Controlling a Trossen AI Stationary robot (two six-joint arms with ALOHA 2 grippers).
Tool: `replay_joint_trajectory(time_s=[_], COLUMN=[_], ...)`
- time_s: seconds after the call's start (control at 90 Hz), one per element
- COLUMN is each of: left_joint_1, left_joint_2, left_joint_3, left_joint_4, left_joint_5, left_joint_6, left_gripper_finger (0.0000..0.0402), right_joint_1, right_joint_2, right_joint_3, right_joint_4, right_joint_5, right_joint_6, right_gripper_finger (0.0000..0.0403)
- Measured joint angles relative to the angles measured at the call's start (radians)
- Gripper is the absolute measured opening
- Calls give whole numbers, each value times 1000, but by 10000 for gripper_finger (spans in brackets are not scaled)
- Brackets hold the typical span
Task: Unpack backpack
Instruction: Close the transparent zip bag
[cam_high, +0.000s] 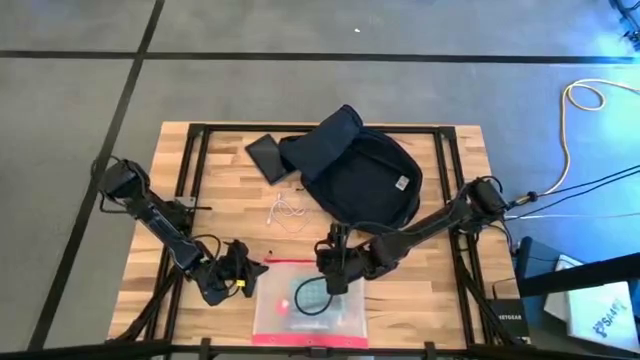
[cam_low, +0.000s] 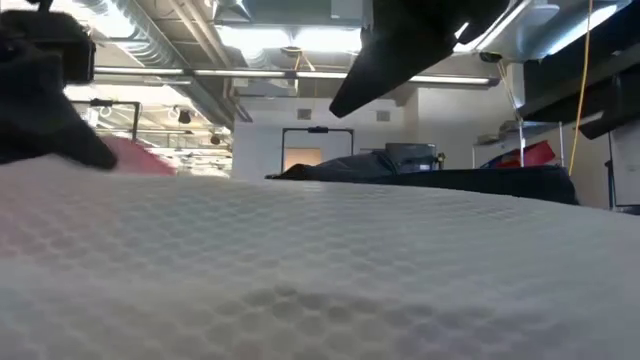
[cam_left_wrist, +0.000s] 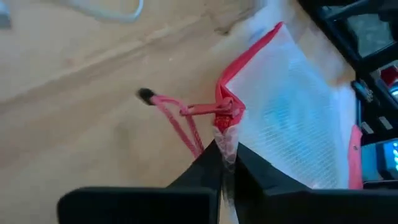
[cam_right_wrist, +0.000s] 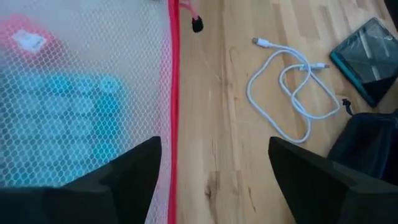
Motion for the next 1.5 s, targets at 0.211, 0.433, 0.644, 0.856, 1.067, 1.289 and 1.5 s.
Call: replay_joint_trajectory(time_s=[0.211, 0.433, 0.644, 0.856, 1.067, 1.289, 1.5], left_joint_1=[-1, 2, 0, -29, -72, -95, -103], left_joint_2=[-130, -350, -547, -552, -516, -493, -482], left_joint_3=[0, 0, 0, 0, 0, 0, 0], left_joint_4=[0, -52, -56, -66, -30, 16, 76], left_joint_5=[-98, -87, -75, 33, 80, 56, 106], left_joint_6=[244, 569, 896, 1275, 1541, 1627, 1649], left_gripper_finger=[0, 0, 0, 0, 0, 0, 0], right_joint_1=[-1, 0, -1, -4, -24, -63, -82], right_joint_2=[0, -21, -28, -38, -37, 5, 70], right_joint_3=[9, 70, 135, 233, 259, 258, 258], right_joint_4=[160, 64, 38, 46, 44, 139, 320], right_joint_5=[-125, 48, 97, 211, 114, -69, -83], right_joint_6=[-12, -146, -251, -305, -340, -404, -610], right_gripper_finger=[280, 280, 279, 279, 279, 279, 279])
